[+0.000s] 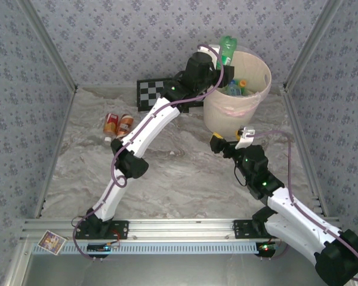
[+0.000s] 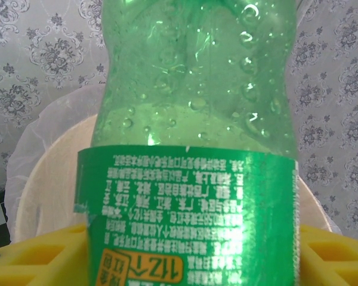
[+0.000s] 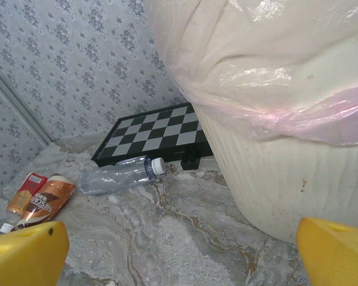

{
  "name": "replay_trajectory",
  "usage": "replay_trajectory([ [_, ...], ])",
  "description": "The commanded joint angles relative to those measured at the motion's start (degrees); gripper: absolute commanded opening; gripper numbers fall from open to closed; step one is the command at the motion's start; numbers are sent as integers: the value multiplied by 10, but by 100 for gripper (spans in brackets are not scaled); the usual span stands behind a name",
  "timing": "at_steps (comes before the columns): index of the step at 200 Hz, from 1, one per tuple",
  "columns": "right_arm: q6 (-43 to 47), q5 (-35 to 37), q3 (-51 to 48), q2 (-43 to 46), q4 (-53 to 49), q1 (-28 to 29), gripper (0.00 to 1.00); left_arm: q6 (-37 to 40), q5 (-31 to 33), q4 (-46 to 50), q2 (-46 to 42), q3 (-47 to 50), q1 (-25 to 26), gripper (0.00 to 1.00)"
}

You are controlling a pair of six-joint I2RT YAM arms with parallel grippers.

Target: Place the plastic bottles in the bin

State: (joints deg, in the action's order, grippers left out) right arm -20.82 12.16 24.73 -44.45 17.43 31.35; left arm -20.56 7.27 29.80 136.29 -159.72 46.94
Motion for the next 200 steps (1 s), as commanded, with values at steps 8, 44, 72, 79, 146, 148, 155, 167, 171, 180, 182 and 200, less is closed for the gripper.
replay_trajectory([
  [8, -8, 0, -3, 0, 16, -3, 100, 11, 2, -24, 5, -16, 2, 66],
  [44, -8, -2, -1, -3, 14, -3, 100, 17, 16, -27, 8, -16, 1, 90],
  [72, -8, -2, -1, -2, 13, -4, 100, 20, 20, -30, 8, -16, 1, 100],
  [79, -8, -2, -1, -2, 13, -5, 100, 21, 20, -30, 8, -16, 2, 100],
  [146, -9, -4, 0, -6, 15, -4, 100, 22, 15, -13, 2, -16, 2, 100],
  [148, -8, -4, 0, -6, 15, -4, 100, 22, 15, -13, 2, -16, 1, 100],
  [155, -8, -4, 0, -7, 15, -4, 100, 24, 17, -7, 1, -16, 1, 100],
  [167, -8, -5, -1, -8, 16, -5, 100, 26, 21, 4, 0, -16, 2, 100],
  [171, -9, -5, -1, -8, 16, -4, 100, 27, 23, 8, -1, -16, 2, 100],
  [180, -8, -5, 0, -8, 16, -5, 100, 29, 25, 13, -2, -16, 1, 100],
  [182, -9, -5, -1, -8, 16, -5, 100, 29, 26, 16, -2, -16, 2, 100],
  [200, -9, -5, 0, -7, 16, -4, 100, 30, 26, 26, -5, -15, 2, 100],
])
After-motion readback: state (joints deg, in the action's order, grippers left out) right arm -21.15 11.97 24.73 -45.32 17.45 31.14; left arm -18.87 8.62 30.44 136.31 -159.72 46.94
